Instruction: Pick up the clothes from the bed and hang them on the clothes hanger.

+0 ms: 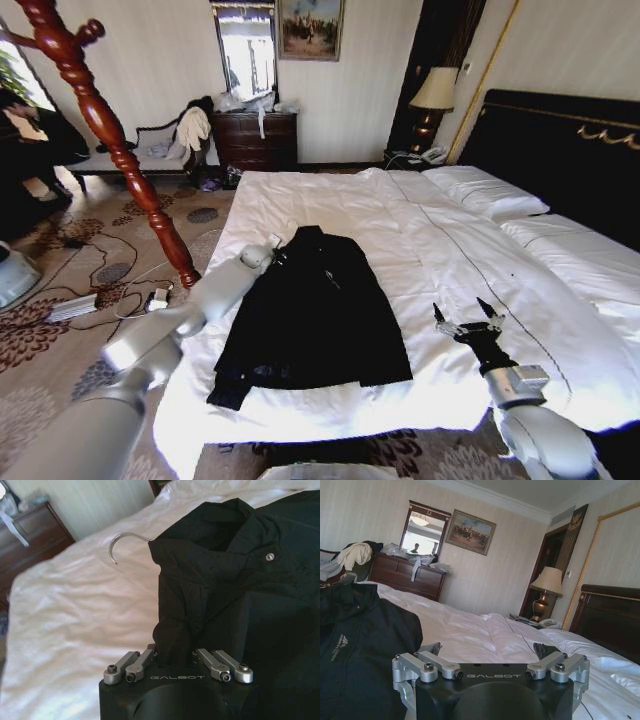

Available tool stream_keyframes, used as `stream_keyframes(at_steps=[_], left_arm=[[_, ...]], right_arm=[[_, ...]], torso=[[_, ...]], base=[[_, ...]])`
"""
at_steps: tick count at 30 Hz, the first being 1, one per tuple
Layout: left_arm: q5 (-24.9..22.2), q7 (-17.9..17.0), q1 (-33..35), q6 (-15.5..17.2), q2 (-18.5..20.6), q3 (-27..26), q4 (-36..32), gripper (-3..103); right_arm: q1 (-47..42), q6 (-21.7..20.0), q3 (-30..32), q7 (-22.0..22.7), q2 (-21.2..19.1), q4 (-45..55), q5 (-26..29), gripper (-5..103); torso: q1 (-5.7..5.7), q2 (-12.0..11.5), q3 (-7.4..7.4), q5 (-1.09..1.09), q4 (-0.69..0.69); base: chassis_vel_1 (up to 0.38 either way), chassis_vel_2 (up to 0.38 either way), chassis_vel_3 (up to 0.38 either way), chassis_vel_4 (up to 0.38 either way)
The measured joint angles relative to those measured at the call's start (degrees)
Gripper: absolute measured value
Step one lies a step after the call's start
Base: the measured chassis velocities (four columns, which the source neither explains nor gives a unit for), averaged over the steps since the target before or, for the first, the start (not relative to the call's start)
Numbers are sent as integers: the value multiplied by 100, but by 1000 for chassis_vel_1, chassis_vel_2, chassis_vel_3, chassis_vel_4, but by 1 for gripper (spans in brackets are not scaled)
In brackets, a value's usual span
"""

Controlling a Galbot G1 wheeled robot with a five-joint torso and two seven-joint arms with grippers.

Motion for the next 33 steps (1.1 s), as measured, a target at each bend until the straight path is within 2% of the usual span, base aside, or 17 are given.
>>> stream_keyframes(at_steps=[6,12,16,17,21,22,26,27,31,33], left_arm=[[-215,-31,20,-41,563,8,-907,23],[-255,-67,35,-77,796,-18,-1263,23],[-307,-199,61,-163,1424,-111,-2175,23],[-307,-199,61,-163,1424,-111,-2175,23],[-674,-325,56,-99,1982,-248,-2750,23],[-674,-325,56,-99,1982,-248,-2750,23],[-1253,-362,34,74,2570,-420,-3283,23],[-1253,-362,34,74,2570,-420,-3283,23],[-1507,-365,-115,158,3051,-618,-3767,23],[-1579,-365,-177,184,3158,-648,-3880,23]], right_arm=[[0,0,0,0,0,0,0,100],[0,0,0,0,0,0,0,100],[0,0,0,0,0,0,0,100],[0,0,0,0,0,0,0,100],[0,0,0,0,0,0,0,100],[0,0,0,0,0,0,0,100],[0,0,0,0,0,0,0,100],[0,0,0,0,0,0,0,100],[0,0,0,0,0,0,0,100],[1,0,0,0,0,0,0,100]], torso=[[0,0,-1,0,-2],[0,0,-1,0,-2],[-1,0,0,0,-1],[-1,0,0,0,-1],[-1,1,-1,0,-2],[-1,1,-1,0,-2],[-1,1,-1,-1,0],[-1,1,-1,-1,0],[-1,1,-1,1,-1],[-1,1,-1,1,-1]], base=[[0,0,0,0],[0,0,0,0],[0,0,0,0],[0,0,0,0],[0,0,0,0],[0,0,0,0],[0,0,0,0],[0,0,0,0],[0,0,0,0],[0,0,0,0]])
